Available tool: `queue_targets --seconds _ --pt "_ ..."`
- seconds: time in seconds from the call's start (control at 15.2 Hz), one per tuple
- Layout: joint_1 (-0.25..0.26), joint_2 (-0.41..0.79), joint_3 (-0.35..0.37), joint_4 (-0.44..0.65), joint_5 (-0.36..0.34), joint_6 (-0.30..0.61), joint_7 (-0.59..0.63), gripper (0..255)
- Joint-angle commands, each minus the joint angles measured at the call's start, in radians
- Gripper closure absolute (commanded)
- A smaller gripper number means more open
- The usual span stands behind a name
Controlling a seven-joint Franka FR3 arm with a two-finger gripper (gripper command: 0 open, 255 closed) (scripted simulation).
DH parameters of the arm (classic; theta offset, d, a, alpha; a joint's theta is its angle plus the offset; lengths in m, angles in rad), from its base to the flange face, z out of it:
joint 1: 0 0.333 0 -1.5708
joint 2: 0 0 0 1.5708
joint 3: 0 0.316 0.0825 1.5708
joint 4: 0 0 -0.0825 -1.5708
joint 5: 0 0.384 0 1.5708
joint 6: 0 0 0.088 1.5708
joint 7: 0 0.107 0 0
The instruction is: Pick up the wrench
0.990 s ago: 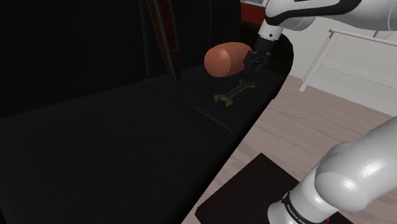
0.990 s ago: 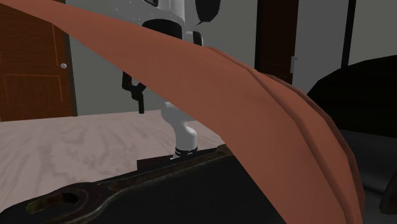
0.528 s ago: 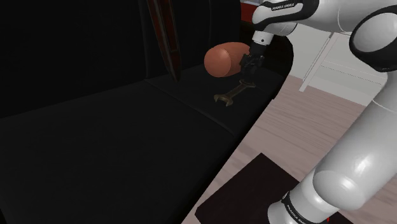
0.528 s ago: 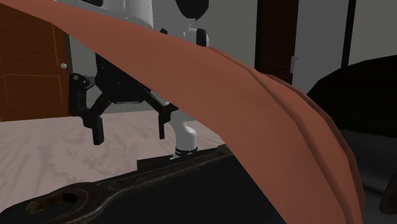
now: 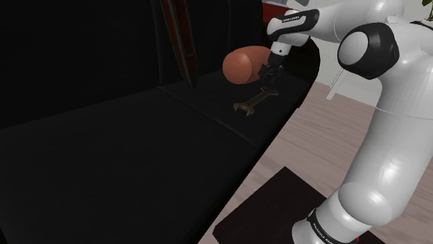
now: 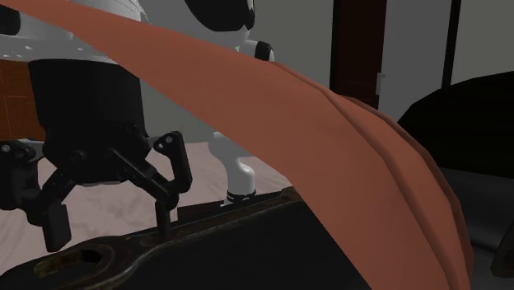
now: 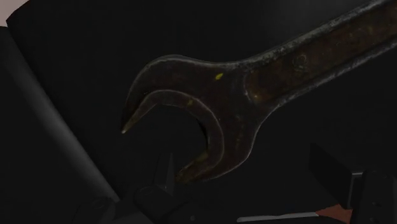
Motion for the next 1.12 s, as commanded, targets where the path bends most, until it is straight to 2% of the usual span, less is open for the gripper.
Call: queue_targets --seconds 0.0,0.33,0.4,1.06 --pt "-0.001 0.007 0.001 -0.02 0.004 0.026 -0.004 0" --pt "0.0 0.014 0.003 -0.058 0.009 0.071 -0.008 0" --pt "0.0 0.014 0.003 -0.057 0.009 0.07 -0.009 255" --pt "0.0 0.012 0.002 -0.048 0.007 0.058 -0.007 255"
